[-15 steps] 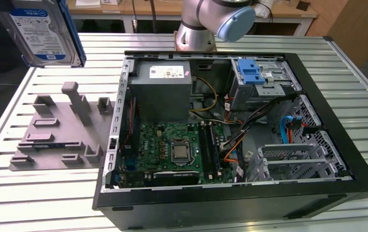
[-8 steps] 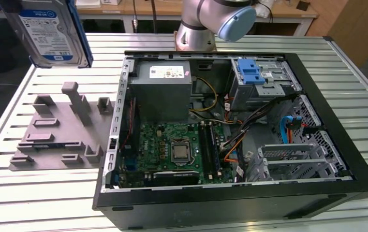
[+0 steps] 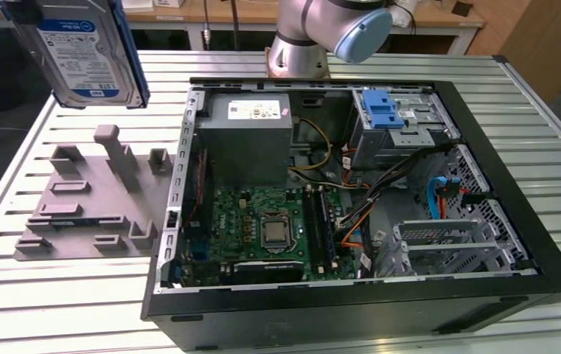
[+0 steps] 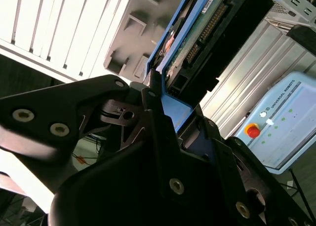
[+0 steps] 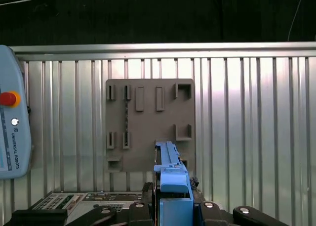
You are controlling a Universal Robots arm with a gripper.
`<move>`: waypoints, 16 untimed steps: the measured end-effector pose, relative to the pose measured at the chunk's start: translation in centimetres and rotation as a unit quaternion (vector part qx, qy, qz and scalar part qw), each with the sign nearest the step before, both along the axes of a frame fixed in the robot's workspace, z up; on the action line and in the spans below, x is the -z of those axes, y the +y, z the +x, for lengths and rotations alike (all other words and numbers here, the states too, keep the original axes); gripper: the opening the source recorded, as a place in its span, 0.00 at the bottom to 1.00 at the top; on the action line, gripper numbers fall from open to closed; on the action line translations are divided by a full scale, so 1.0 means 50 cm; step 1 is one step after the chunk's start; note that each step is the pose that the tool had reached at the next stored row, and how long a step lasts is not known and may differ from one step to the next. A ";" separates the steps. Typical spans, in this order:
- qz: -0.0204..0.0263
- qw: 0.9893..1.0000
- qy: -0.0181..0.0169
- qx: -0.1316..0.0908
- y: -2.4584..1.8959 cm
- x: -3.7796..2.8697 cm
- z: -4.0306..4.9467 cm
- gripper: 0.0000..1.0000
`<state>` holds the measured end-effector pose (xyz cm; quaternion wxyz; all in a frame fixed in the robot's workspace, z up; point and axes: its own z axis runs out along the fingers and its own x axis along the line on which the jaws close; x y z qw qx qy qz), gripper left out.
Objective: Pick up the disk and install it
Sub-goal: 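Pick up the disk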
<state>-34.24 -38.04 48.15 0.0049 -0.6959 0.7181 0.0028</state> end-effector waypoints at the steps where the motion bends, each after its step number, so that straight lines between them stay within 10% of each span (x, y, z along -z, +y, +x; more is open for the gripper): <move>1: 0.000 1.000 0.000 0.000 -0.0024 0.000 0.002 0.36; 16: 0.000 1.000 0.000 0.000 -0.0311 0.000 0.031 0.36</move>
